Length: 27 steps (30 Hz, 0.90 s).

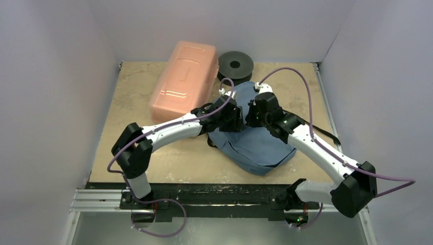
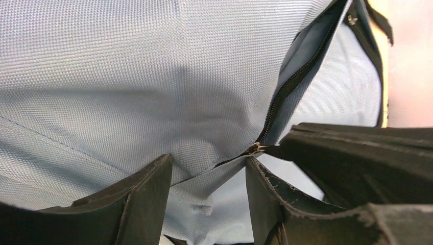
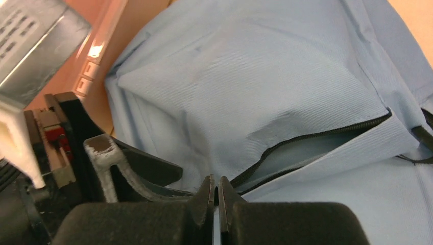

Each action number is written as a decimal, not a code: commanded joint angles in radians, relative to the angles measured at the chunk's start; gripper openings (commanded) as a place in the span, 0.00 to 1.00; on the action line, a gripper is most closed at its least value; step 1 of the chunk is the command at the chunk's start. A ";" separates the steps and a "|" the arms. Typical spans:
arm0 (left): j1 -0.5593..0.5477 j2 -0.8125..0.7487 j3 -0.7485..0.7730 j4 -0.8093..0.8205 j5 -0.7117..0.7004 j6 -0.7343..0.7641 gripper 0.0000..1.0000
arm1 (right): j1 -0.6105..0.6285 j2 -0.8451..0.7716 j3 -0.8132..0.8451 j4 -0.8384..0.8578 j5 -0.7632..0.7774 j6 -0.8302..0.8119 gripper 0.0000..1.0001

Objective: Pack the student bag
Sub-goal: Zip the student bag at the center of the board.

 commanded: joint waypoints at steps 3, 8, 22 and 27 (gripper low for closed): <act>-0.010 0.028 0.021 -0.080 -0.106 0.072 0.34 | -0.114 -0.036 0.029 0.016 -0.129 0.049 0.00; -0.010 0.055 0.002 -0.126 -0.098 0.086 0.02 | -0.265 -0.024 0.054 -0.014 -0.002 0.023 0.00; -0.008 -0.028 -0.157 -0.016 -0.020 0.108 0.00 | -0.686 0.194 0.127 0.171 -0.064 -0.037 0.00; -0.009 -0.124 -0.152 0.015 0.040 0.101 0.34 | -0.645 0.111 0.153 0.088 -0.062 -0.102 0.44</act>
